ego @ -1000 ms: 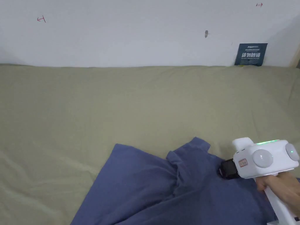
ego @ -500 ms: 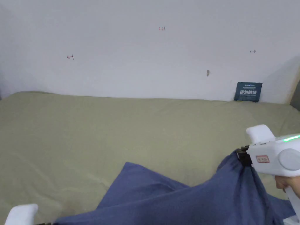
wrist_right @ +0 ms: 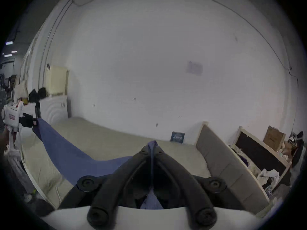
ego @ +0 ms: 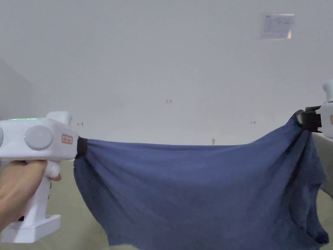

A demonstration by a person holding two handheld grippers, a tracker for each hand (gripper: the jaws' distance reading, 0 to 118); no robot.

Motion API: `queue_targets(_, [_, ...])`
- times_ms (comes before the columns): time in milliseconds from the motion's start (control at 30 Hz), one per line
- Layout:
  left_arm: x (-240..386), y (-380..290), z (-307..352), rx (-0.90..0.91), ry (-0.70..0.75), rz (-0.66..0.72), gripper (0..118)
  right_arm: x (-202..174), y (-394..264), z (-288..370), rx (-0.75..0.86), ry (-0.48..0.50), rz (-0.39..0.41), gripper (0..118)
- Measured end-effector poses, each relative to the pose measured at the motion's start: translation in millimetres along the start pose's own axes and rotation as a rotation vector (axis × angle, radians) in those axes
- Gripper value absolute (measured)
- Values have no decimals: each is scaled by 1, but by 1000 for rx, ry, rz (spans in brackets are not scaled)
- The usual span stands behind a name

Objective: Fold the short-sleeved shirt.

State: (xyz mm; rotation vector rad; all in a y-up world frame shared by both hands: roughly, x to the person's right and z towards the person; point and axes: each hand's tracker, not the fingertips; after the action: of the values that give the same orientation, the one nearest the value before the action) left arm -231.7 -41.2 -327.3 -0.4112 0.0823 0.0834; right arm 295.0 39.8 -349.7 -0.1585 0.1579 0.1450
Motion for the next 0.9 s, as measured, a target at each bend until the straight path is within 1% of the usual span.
queue_targets(67, [8, 24, 2, 27, 38, -21, 2, 2, 7, 4, 16, -7, -19, 2])
queue_targets(167, [13, 52, 0, 29, 54, -15, 2, 5, 19, 1, 27, -29, -41, 2])
queue_targets(300, [18, 73, -4, 30, 112, -60, 2, 11, 33, -17, 31, -45, -45, 2])
queue_targets(400, [17, 85, -3, 49, 120, -39, 2, 13, 44, -32, 39, -44, -55, 2])
queue_targets(500, [18, 98, -7, 57, 121, -22, 2, 17, 56, -55, 41, -49, -49, 2])
queue_targets(567, [21, 105, -13, 55, 144, -40, 2, 23, 66, -75, 48, -54, -36, 2])
queue_targets(667, [24, 118, -30, 57, 175, -51, 2, 30, 82, -103, 54, -54, -40, 2])
queue_targets(767, [25, 137, -49, 63, 182, -25, 2, 32, 102, -134, 50, -73, -15, 2])
queue_targets(833, [26, 152, -64, 71, 186, -9, 2, 27, 115, -149, 49, -78, -6, 2])
queue_targets(900, [27, 168, -77, 78, 184, -4, 2, 29, 126, -168, 55, -90, -3, 2])
